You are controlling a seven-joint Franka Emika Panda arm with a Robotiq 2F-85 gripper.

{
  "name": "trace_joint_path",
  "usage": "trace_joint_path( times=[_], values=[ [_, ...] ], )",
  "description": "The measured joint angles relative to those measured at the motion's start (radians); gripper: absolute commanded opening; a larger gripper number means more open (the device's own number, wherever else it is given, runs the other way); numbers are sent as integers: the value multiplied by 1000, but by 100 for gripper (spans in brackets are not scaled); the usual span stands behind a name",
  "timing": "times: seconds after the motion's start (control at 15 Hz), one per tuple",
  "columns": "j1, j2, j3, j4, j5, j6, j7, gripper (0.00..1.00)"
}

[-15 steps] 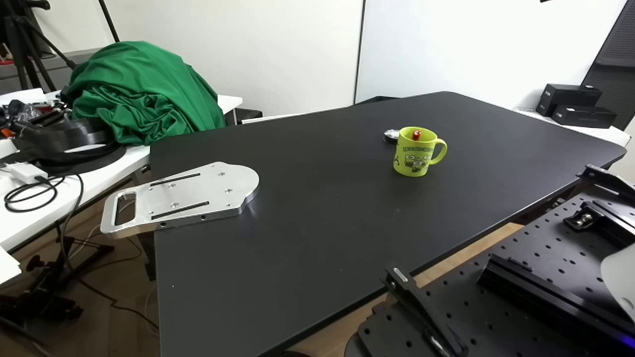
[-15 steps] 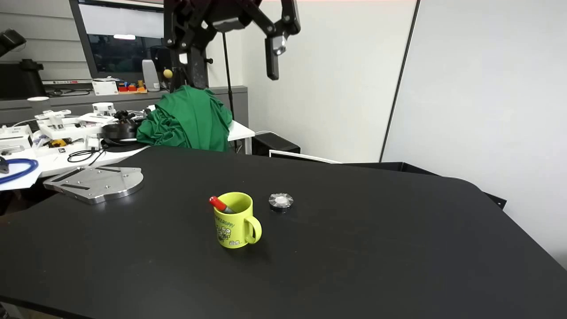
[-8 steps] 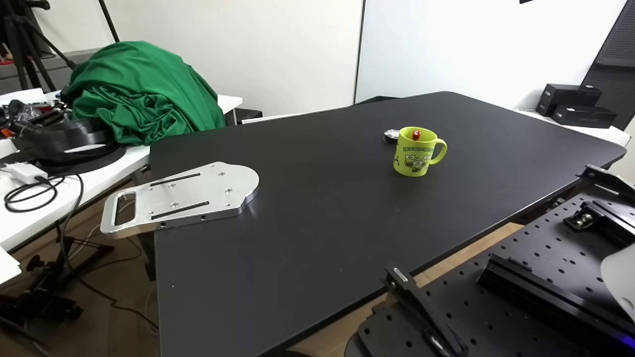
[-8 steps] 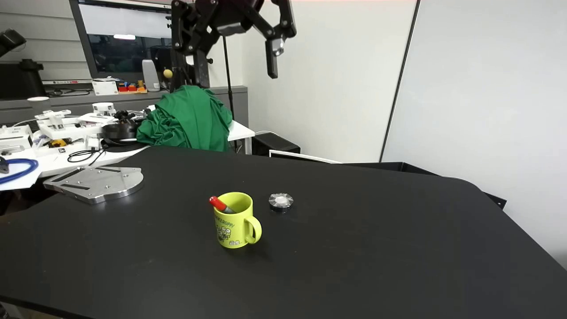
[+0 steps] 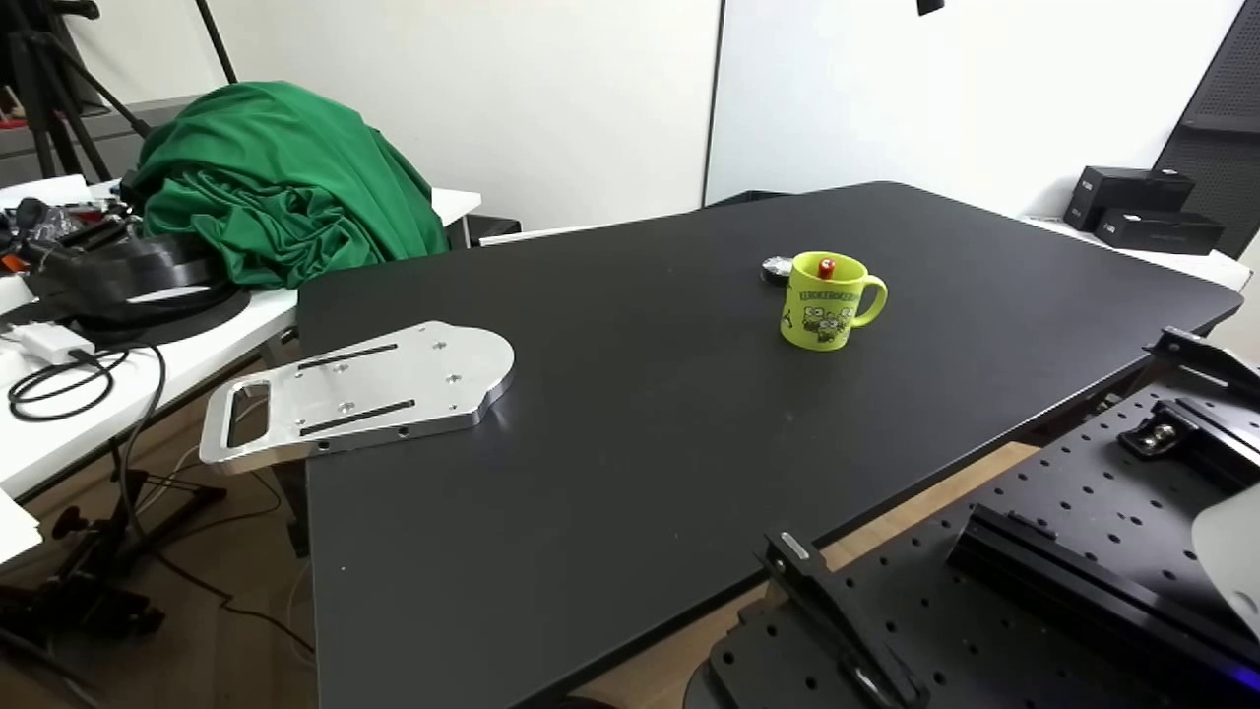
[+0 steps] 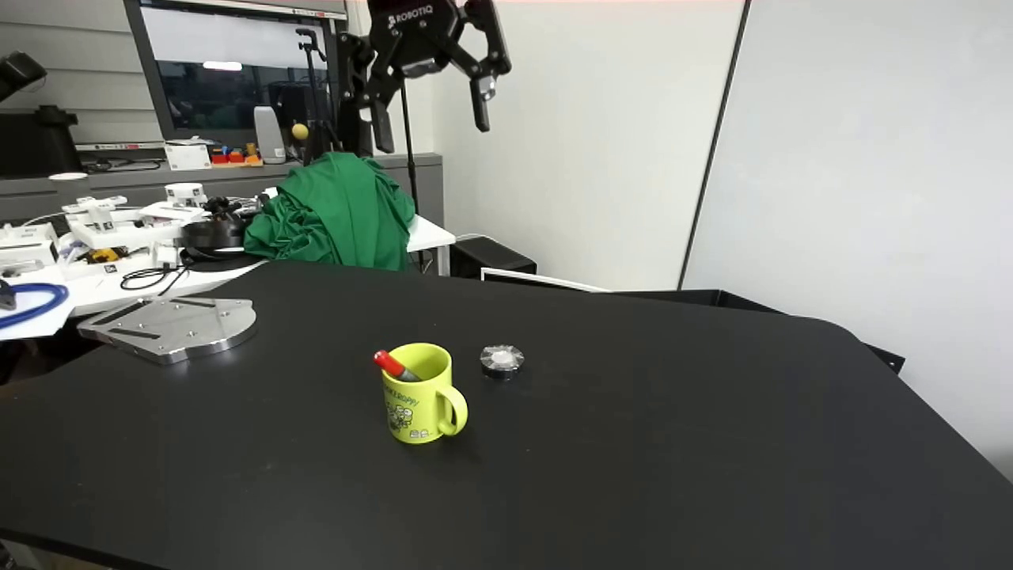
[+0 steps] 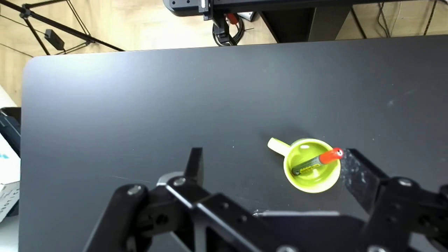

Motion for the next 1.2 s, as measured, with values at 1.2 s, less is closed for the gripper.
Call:
trace_joint_path(
  times=[1.2],
  values=[
    [43,624,-39,369,293,-17,327,100]
  ],
)
